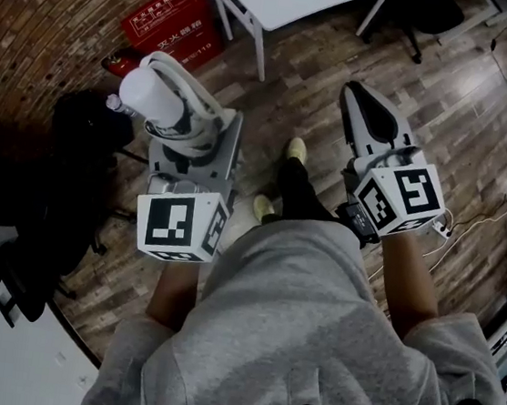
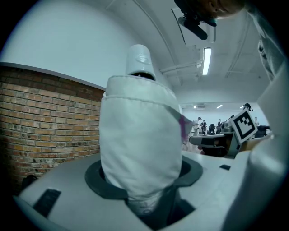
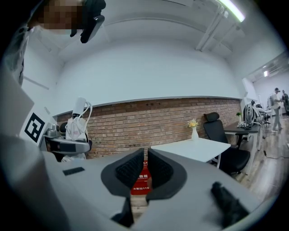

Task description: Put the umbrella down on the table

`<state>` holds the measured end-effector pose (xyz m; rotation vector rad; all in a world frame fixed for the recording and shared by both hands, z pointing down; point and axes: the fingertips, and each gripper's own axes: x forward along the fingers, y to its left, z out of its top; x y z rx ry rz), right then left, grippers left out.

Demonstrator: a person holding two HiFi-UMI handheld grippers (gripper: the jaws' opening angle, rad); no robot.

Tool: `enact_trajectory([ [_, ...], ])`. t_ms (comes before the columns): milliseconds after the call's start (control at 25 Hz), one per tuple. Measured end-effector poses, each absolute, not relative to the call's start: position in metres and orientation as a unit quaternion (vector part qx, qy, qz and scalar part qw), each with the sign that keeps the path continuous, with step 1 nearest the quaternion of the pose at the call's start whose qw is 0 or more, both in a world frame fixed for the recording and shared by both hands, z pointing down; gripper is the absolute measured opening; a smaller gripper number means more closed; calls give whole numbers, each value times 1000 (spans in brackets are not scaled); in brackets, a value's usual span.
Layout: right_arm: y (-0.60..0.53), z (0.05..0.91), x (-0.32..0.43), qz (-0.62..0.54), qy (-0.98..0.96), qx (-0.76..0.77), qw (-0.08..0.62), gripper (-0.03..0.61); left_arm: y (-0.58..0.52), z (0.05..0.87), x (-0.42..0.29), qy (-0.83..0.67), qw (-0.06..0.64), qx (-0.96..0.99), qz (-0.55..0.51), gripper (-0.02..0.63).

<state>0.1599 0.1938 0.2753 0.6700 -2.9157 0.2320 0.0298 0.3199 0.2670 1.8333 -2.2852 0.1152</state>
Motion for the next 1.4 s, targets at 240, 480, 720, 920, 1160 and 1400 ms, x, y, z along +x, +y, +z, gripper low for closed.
enact_trajectory([
  [240,153,274,135,75,-970,222,66,41,283,271,10,-777,106,618,50,273],
  [480,107,281,122,84,-967,228,75,41,235,280,-2,-771,113,624,60,273],
  [720,63,279,105,86,-969,223,70,41,193,282,-14,-770,122,622,64,273],
  [920,34,280,98,94,-969,218,68,41,167,278,-20,-775,119,616,71,273],
  [1160,7,279,91,100,-971,210,60,41,145,275,-26,-782,122,607,71,273],
  [1400,-15,273,88,97,-974,199,49,41,121,272,-24,-786,121,602,72,273],
])
